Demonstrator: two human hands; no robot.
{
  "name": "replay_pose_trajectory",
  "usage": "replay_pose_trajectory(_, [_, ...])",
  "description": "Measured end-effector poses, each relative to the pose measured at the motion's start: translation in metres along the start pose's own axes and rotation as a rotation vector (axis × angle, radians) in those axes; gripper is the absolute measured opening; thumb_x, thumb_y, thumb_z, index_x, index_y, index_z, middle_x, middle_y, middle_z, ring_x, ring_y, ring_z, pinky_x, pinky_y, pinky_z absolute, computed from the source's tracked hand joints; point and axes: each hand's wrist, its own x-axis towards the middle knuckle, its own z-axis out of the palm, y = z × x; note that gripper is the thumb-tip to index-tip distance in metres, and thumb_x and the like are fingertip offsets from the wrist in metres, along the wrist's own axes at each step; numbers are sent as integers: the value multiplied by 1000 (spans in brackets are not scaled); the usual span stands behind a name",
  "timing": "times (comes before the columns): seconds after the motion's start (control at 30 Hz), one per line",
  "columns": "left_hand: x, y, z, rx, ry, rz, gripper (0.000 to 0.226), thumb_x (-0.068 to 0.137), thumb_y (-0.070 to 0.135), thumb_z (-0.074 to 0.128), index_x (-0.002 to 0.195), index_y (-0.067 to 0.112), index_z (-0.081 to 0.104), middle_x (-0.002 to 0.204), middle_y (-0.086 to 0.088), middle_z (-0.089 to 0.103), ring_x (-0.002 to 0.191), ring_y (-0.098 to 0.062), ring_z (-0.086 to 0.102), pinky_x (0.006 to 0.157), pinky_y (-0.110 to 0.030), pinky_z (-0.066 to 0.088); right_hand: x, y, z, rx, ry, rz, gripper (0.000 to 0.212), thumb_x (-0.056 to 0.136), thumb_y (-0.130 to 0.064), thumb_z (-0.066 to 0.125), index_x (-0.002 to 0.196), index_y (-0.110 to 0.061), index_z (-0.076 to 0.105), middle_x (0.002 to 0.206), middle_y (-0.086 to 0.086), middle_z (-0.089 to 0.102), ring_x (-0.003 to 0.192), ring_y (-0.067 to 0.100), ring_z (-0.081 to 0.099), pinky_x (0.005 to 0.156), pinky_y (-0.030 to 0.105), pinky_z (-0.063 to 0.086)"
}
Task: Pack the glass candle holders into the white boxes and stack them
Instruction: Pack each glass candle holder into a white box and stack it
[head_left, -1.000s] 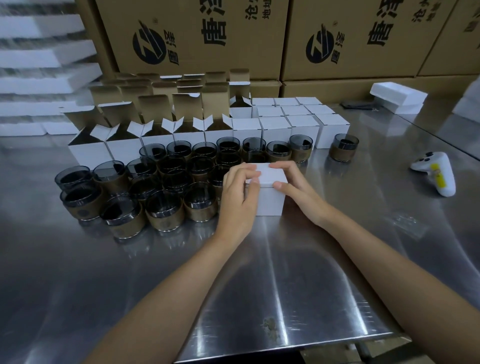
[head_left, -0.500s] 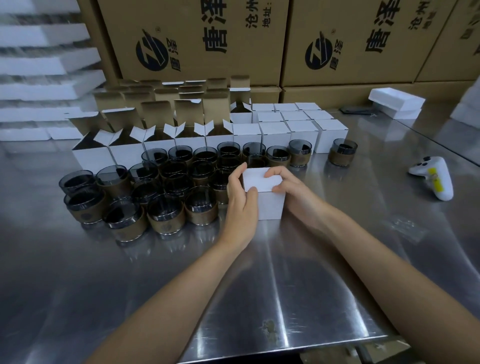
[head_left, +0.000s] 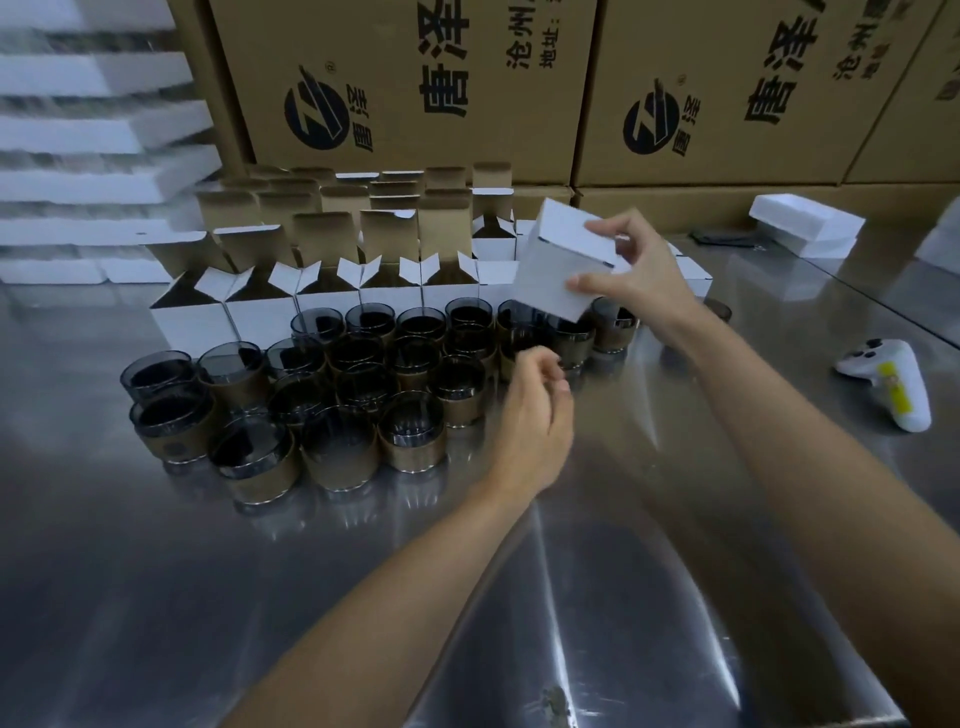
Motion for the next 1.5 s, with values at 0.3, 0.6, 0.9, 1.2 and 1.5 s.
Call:
replay_pose_trajectory(0.3, [8,-13,5,178,-173,-17,25,95,8,44,119,12,51,110,0,53,94,-14,54,85,-39,48,119,23,45,-488,-73,-153,83,71,-1,75,143,-12,36,141,8,27,116,15,35,81,7,35])
replay_pose_trajectory(0.6, [10,-21,10,180,-200,11,30,90,11,39,118,13,50,109,-2,52,97,-23,55,84,-47,49,152,62,65,-459,-125,-30,78,86,-13,71,152,-16,29,149,16,23,138,29,29,100,13,19])
replay_pose_trajectory(0.9, [10,-19,9,201,-203,22,30,90,4,44,119,8,53,109,-6,54,99,-24,54,86,-46,46,155,75,54,-479,-231,-91,59,96,-15,59,150,-17,34,155,13,20,143,28,25,111,23,19])
replay_pose_trajectory(1.2, [11,-18,8,209,-213,13,28,91,4,43,117,8,55,109,-5,54,100,-24,54,86,-46,47,154,87,68,-758,-505,13,43,106,-17,31,149,-19,38,161,12,19,150,25,8,118,35,7])
replay_pose_trajectory(1.5, [13,-19,8,174,-218,-18,23,89,0,42,105,3,58,106,-9,56,97,-26,57,86,-44,48,151,83,71,-876,-547,22,47,108,-31,21,153,-19,27,162,7,15,150,22,7,119,43,-6])
